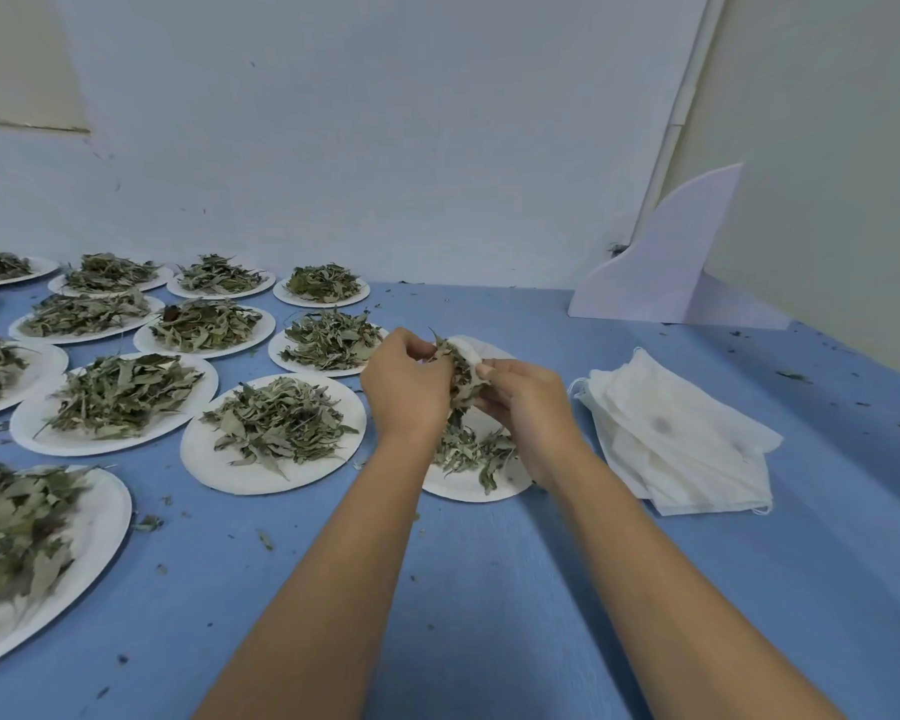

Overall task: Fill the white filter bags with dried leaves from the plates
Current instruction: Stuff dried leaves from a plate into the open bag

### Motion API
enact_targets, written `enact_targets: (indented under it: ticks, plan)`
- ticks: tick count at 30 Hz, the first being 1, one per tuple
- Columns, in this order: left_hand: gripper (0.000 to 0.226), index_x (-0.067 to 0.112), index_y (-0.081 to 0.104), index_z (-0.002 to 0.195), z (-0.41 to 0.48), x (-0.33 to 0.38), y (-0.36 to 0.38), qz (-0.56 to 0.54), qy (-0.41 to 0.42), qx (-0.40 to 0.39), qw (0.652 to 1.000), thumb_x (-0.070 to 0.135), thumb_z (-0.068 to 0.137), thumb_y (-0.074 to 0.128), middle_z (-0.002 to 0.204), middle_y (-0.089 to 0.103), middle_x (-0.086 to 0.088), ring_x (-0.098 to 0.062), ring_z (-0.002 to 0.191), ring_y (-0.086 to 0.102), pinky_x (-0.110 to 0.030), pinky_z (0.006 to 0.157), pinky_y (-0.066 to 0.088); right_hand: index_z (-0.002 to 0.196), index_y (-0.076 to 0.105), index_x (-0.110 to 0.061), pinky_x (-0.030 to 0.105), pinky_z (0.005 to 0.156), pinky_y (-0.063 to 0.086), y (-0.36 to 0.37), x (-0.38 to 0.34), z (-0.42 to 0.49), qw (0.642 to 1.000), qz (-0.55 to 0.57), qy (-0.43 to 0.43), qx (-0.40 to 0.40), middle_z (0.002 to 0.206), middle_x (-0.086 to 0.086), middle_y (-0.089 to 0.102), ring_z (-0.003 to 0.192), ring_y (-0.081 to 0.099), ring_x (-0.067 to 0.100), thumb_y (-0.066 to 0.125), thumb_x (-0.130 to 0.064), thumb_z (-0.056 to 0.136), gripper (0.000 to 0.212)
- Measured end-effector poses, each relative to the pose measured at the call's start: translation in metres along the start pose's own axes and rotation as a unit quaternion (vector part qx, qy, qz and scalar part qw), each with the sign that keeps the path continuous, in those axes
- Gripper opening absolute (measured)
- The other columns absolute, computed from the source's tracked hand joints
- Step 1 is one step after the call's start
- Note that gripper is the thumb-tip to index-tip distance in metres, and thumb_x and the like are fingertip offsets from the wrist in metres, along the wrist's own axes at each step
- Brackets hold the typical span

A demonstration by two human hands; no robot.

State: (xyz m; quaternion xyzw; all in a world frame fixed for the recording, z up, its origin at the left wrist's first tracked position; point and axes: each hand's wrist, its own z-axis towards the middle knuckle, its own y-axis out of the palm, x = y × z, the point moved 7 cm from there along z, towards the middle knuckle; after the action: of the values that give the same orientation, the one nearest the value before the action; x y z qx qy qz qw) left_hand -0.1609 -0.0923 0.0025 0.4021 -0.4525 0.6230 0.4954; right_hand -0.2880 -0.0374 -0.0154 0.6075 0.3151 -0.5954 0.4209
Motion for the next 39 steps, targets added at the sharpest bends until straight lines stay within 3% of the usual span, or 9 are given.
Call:
enact_targets:
  ticks: [7, 12, 15, 18, 21, 25, 30, 33, 39]
  plan:
    - [0.005, 0.018, 0.055, 0.083, -0.010, -0.008, 0.012, -0.086, -0.080, -0.151, 0.981, 0.014, 0.084, 0.053, 0.091, 0.060, 0.001, -0.021, 0.093, 0.062, -0.046, 0.091, 0.052, 0.073, 0.061, -0.007, 0.024, 0.064, 0.046, -0.011, 0.014, 0.006, 0.989, 0.064, 0.118, 0.066, 0.058, 0.001, 0.059, 0.049, 0.054, 0.009, 0.060, -0.005, 0.088, 0.015]
    - [0.033, 0.022, 0.051, 0.105, -0.016, -0.003, 0.019, -0.079, -0.056, -0.232, 0.968, 0.008, 0.078, 0.065, 0.099, 0.051, 0.017, -0.002, 0.088, 0.057, -0.025, 0.075, 0.050, 0.075, 0.061, -0.001, 0.020, 0.054, 0.051, -0.012, 0.013, 0.007, 0.981, 0.118, 0.135, 0.080, 0.056, 0.006, 0.063, 0.051, 0.058, 0.013, 0.057, 0.002, 0.087, 0.012]
    - [0.043, 0.019, 0.050, 0.113, -0.015, -0.005, 0.017, -0.061, -0.035, -0.212, 0.975, 0.009, 0.078, 0.072, 0.091, 0.049, 0.018, 0.002, 0.071, 0.055, -0.032, 0.076, 0.052, 0.082, 0.062, -0.001, 0.027, 0.062, 0.052, -0.010, 0.011, 0.006, 0.981, 0.122, 0.134, 0.072, 0.067, 0.008, 0.065, 0.050, 0.063, 0.012, 0.055, -0.001, 0.090, 0.011]
    - [0.036, 0.017, 0.053, 0.105, -0.013, -0.005, 0.012, -0.030, 0.003, -0.157, 0.987, 0.015, 0.076, 0.076, 0.093, 0.049, 0.020, 0.009, 0.053, 0.055, -0.012, 0.057, 0.048, 0.078, 0.065, 0.002, 0.020, 0.059, 0.056, -0.006, 0.009, 0.003, 0.983, 0.126, 0.115, 0.070, 0.065, 0.009, 0.068, 0.051, 0.066, 0.011, 0.052, 0.005, 0.088, 0.017]
    - [0.024, 0.020, 0.056, 0.084, -0.007, -0.007, 0.003, -0.033, 0.012, -0.092, 0.995, 0.018, 0.074, 0.077, 0.094, 0.056, 0.014, 0.016, 0.065, 0.056, -0.004, 0.056, 0.043, 0.089, 0.066, 0.009, 0.020, 0.069, 0.057, -0.003, 0.005, 0.002, 0.990, 0.079, 0.089, 0.073, 0.082, 0.014, 0.068, 0.065, 0.065, 0.014, 0.053, 0.006, 0.087, 0.014]
    - [0.023, 0.019, 0.056, 0.072, -0.001, -0.018, -0.004, -0.092, -0.057, -0.060, 0.992, 0.007, 0.073, 0.075, 0.097, 0.064, -0.003, -0.021, 0.078, 0.069, -0.043, 0.082, 0.056, 0.075, 0.068, -0.010, 0.018, 0.067, 0.052, -0.003, -0.005, 0.000, 0.997, -0.029, 0.040, 0.053, 0.077, 0.004, 0.068, 0.069, 0.063, 0.010, 0.061, -0.006, 0.087, 0.014]
    - [0.022, 0.014, 0.053, 0.074, 0.000, -0.023, -0.008, -0.092, -0.075, -0.052, 0.992, -0.003, 0.076, 0.068, 0.079, 0.058, 0.000, 0.000, 0.042, 0.059, -0.027, 0.059, 0.059, 0.073, 0.068, -0.012, 0.033, 0.080, 0.048, 0.001, -0.013, 0.001, 0.979, -0.185, -0.052, 0.067, 0.080, -0.001, 0.069, 0.087, 0.065, 0.020, 0.062, -0.019, 0.087, 0.017]
    - [0.024, 0.018, 0.051, 0.075, 0.002, -0.019, -0.010, -0.059, -0.065, -0.031, 0.996, 0.001, 0.076, 0.069, 0.076, 0.056, 0.001, -0.010, 0.049, 0.059, -0.033, 0.063, 0.058, 0.072, 0.064, -0.021, 0.028, 0.075, 0.047, 0.007, -0.014, 0.000, 0.973, -0.209, -0.081, 0.053, 0.076, -0.007, 0.065, 0.079, 0.062, 0.015, 0.061, -0.018, 0.088, 0.017]
    - [0.029, 0.019, 0.044, 0.071, 0.006, 0.002, -0.012, 0.029, 0.022, 0.020, 0.999, -0.006, 0.073, 0.057, 0.066, 0.049, 0.003, -0.012, 0.056, 0.045, -0.014, 0.043, 0.034, 0.071, 0.063, -0.021, 0.041, 0.083, 0.049, 0.016, -0.015, -0.001, 0.978, -0.191, -0.085, -0.003, 0.076, 0.000, 0.063, 0.073, 0.055, 0.015, 0.059, -0.010, 0.086, 0.019]
